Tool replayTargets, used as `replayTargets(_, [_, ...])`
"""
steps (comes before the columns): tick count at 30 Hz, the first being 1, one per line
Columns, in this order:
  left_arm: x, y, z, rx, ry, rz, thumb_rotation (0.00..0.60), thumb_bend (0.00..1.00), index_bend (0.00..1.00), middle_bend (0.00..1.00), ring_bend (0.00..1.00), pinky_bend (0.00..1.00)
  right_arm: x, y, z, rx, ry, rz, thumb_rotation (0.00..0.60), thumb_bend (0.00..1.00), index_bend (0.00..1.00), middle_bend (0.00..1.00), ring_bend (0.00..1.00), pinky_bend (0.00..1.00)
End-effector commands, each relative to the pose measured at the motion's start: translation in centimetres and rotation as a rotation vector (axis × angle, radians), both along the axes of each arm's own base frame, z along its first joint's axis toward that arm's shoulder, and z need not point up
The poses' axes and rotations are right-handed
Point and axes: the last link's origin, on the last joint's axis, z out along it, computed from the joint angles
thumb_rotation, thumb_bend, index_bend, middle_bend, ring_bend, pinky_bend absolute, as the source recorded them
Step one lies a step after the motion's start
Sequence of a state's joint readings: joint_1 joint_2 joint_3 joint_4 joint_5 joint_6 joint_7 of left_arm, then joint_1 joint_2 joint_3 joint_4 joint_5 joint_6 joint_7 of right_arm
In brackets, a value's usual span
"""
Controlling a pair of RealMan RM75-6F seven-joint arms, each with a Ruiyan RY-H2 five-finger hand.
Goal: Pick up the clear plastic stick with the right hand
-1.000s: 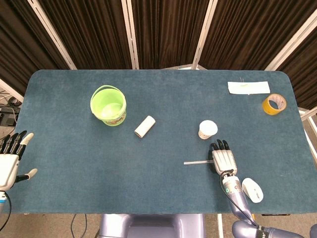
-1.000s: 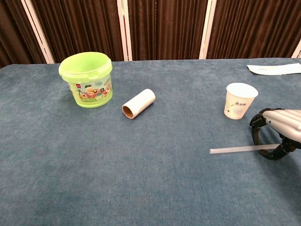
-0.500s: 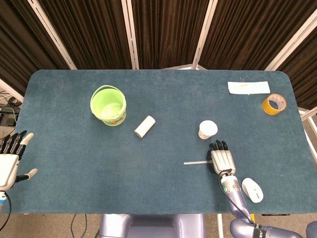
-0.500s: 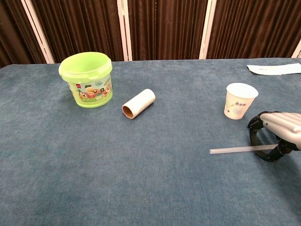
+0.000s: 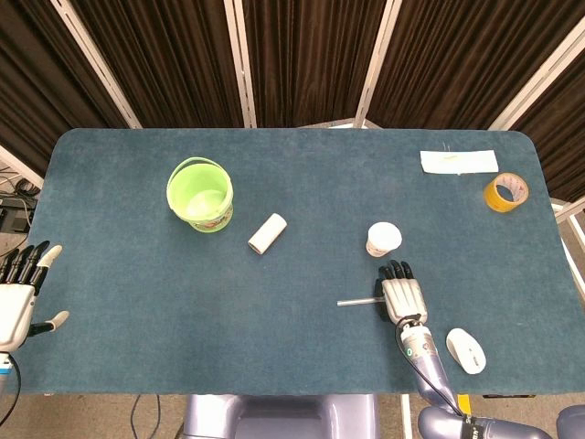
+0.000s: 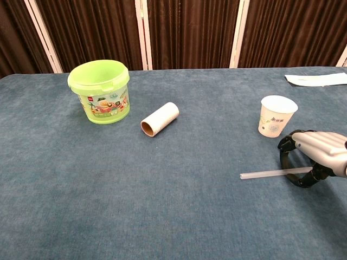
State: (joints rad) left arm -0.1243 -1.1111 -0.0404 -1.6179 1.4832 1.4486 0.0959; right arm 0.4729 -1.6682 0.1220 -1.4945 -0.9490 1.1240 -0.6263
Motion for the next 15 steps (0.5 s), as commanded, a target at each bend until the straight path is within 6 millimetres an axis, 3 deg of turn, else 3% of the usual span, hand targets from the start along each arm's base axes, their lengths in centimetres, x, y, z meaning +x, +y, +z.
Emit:
replayTargets(1, [0.0, 0.0, 0.0, 0.0, 0.0, 0.0, 0.6, 0.12, 0.0, 0.0, 0.0, 0.0, -0.1, 0.1, -0.1, 0.001, 0.003, -0.006, 0.6, 0.46, 0.54, 0.17, 0.0, 0.0])
replayTargets(7, [0.0, 0.0, 0.0, 0.0, -0.001, 0.0, 0.6, 0.12, 0.0, 0.0, 0.0, 0.0, 0.3, 0.2, 0.4, -0.011, -0.022, 0.001, 0.6, 0.46, 0.55, 0.17, 0.0, 0.0])
replayTargets(15, [0.0, 0.0, 0.0, 0.0, -0.001, 0.0, 0.6, 0.12, 0.0, 0.0, 0.0, 0.0, 1.7, 1.2, 3.6, -0.057, -0.1, 0.041, 0.6, 0.45, 0.55, 0.17, 0.0, 0.0])
